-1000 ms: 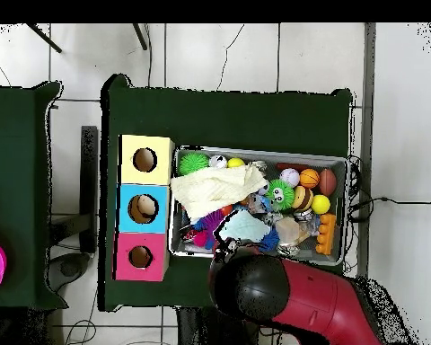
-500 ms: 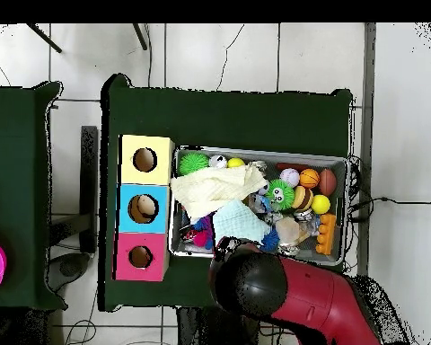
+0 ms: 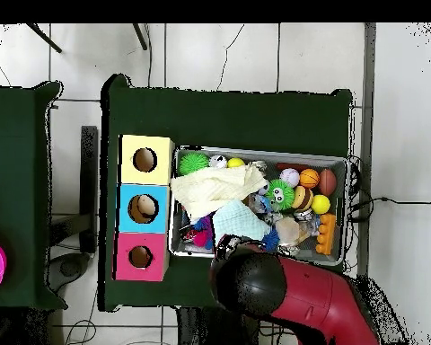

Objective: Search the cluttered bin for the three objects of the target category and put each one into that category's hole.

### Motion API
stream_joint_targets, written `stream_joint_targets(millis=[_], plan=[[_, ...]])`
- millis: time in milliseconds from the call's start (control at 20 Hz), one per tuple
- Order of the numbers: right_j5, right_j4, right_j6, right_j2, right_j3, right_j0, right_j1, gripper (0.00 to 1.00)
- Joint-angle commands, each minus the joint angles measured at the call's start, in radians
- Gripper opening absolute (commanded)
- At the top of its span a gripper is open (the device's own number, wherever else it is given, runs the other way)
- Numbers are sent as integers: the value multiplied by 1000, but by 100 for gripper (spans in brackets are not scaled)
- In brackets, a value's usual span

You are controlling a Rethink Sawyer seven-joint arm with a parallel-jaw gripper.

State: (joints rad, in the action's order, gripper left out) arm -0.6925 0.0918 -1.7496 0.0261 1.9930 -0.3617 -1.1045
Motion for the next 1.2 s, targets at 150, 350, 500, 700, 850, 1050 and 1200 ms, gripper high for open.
stream_joint_targets(millis=[150,350,500,700,850,1050,1200], plan=[[177,5,-135,-23,55,-39,136,100],[266,22,-141,-31,24,-47,230,100],[318,28,-140,-30,0,-48,290,100],[369,30,-125,-31,-1,-56,321,100],[382,29,-112,-29,-7,-60,335,100],[400,27,-105,-27,-10,-66,350,100],[387,25,-102,-24,-12,-68,346,100]])
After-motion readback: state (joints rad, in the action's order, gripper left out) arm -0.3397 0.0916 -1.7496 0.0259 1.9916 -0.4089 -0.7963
